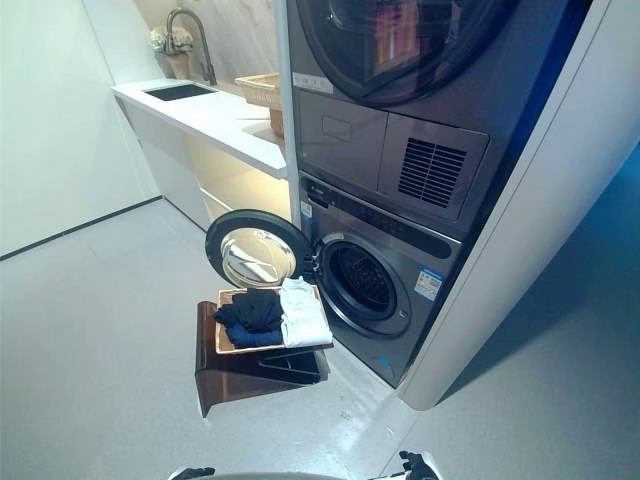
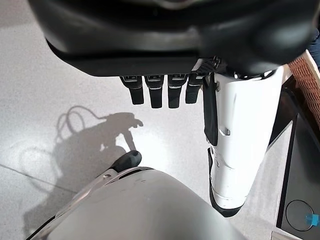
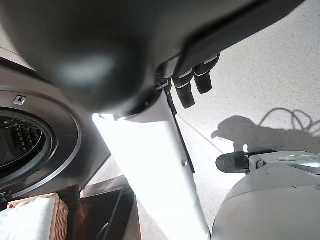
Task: Pick up the clothes and place them into the washing machine
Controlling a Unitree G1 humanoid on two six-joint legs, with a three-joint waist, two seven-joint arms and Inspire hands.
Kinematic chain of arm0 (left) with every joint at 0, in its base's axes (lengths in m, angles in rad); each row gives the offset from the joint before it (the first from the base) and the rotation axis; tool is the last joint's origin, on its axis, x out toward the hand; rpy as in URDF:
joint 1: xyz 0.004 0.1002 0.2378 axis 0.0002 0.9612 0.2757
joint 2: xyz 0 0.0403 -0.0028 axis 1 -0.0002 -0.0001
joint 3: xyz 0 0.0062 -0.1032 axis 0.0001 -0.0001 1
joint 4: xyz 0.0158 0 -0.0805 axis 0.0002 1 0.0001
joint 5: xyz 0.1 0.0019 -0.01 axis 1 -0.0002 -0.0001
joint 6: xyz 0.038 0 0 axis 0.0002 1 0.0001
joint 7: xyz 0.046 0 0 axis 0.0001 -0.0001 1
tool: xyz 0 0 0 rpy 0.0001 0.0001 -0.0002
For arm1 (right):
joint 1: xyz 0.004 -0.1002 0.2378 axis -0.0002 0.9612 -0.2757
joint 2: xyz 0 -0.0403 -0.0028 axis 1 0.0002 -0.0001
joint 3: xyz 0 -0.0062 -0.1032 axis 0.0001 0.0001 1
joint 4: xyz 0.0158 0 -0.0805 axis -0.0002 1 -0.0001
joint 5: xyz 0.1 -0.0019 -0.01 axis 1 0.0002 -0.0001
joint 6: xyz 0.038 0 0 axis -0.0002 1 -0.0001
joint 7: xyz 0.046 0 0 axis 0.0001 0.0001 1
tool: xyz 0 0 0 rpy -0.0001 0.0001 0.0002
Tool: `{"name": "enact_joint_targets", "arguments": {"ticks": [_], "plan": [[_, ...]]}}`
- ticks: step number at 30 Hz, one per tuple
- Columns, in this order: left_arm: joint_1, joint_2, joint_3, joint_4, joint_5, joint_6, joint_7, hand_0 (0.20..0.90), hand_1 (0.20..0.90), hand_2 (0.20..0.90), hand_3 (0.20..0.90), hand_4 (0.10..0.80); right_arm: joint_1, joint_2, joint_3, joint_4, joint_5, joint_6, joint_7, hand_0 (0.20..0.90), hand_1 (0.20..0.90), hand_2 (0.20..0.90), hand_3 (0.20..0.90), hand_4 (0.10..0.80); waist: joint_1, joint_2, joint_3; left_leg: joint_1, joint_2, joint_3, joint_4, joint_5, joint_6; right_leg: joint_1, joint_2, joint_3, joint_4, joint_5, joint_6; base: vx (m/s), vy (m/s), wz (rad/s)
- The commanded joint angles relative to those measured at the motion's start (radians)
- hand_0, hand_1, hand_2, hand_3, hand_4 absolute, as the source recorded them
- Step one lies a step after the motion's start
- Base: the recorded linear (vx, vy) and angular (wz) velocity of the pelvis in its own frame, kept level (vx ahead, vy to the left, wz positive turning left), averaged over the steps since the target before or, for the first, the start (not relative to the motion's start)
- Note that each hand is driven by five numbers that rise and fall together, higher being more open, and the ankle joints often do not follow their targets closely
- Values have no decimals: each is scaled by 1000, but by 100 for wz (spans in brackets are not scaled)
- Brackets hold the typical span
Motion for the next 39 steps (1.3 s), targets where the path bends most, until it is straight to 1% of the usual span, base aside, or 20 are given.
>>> {"name": "enact_joint_targets", "arguments": {"ticks": [1,12,17,24,26,27,28,29,30,32,33,34,35,36,38,39], "plan": [[-61,-73,2,45,7,-19,11,900,900,900,900,800,-55,-35,33,77,-28,10,6,900,900,900,900,800,7,7,58,28,-78,4,-2,-44,-13,66,59,-47,1,-71,-2,0,0,0],[-67,-66,-1,39,-3,-19,17,900,900,900,900,800,-57,-46,15,69,-8,10,3,900,900,900,900,800,4,24,64,23,-78,1,-2,-37,-15,59,58,-52,7,-74,-6,0,-8,0],[-79,-61,1,38,-22,-12,22,900,900,900,900,800,-72,-62,3,58,11,10,-1,900,900,900,900,800,-2,35,72,15,-66,4,-2,-18,-22,23,73,-43,54,-93,-20,-19,-65,-1],[-91,-64,10,22,-55,-18,25,900,900,900,900,800,-69,-76,-8,53,21,3,-12,900,900,900,900,800,-9,37,79,15,-49,-4,33,-22,-37,34,84,-45,56,-106,-36,16,-118,0],[-98,-63,10,23,-67,-17,27,900,900,900,900,800,-76,-84,-17,51,33,2,-18,900,900,900,900,800,-15,35,98,-22,-34,-7,94,-23,-51,28,81,-51,63,-112,-44,-12,-145,2],[-98,-63,10,23,-67,-17,27,900,900,900,900,800,-76,-83,-17,51,33,2,-18,900,900,900,900,800,-16,35,97,-23,-34,-7,95,-24,-51,28,81,-51,64,-112,-44,17,-164,7],[-101,-61,12,21,-77,-19,30,900,900,900,900,800,-81,-89,-20,45,41,0,-22,900,900,900,900,800,-18,25,111,-63,-23,-7,176,-27,-61,27,75,-49,71,-115,-51,12,-107,7],[-101,-61,12,21,-77,-19,30,900,900,900,900,800,-81,-89,-20,45,41,0,-22,900,900,900,900,800,-19,25,110,-65,-22,-8,179,-28,-61,26,75,-49,71,-115,-51,21,-229,9],[-104,-58,19,17,-92,-23,33,900,900,900,900,800,-79,-102,-32,37,55,-4,-25,900,900,900,900,800,-17,12,130,-140,-7,-15,327,-3,-70,31,70,-46,75,-115,-61,2,-177,1],[-113,-60,23,5,-113,-25,45,900,900,900,900,800,-77,-116,-42,39,63,-4,-33,900,900,900,900,800,-7,1,162,-227,-16,-30,470,40,-72,42,61,-49,75,-112,-72,-10,-163,13],[-119,-62,25,2,-120,-28,53,900,900,900,900,800,-79,-121,-43,45,60,0,-37,900,900,900,900,800,-2,-1,176,-267,-30,-41,490,48,-70,42,57,-52,76,-114,-74,16,-47,29],[-117,-68,33,5,-131,-26,53,900,900,900,900,800,-86,-130,-44,59,55,6,-40,900,900,900,900,800,-1,5,179,-302,-43,-30,431,38,-60,42,53,-59,73,-121,-70,81,7,22],[-111,-69,44,6,-139,-23,52,900,900,900,900,800,-88,-137,-46,68,49,11,-40,900,900,900,900,800,2,7,181,-316,-47,-23,368,34,-51,52,49,-61,68,-125,-65,159,45,12],[-104,-70,49,7,-142,-23,54,900,900,900,900,800,-87,-142,-47,71,44,15,-43,900,900,900,900,800,8,14,180,-323,-47,-22,310,55,-48,60,54,-56,66,-127,-61,206,58,10],[-93,-74,53,12,-143,-23,56,900,900,900,900,800,-84,-150,-48,73,38,15,-50,900,900,900,900,800,22,25,183,-361,-56,-33,180,121,-55,85,70,-43,60,-142,-59,210,62,18],[-92,-74,53,12,-143,-23,56,900,900,900,900,800,-84,-150,-48,73,38,15,-50,900,900,900,900,800,22,24,184,-357,-58,-33,177,122,-54,88,68,-44,59,-143,-58,222,67,13]]}}
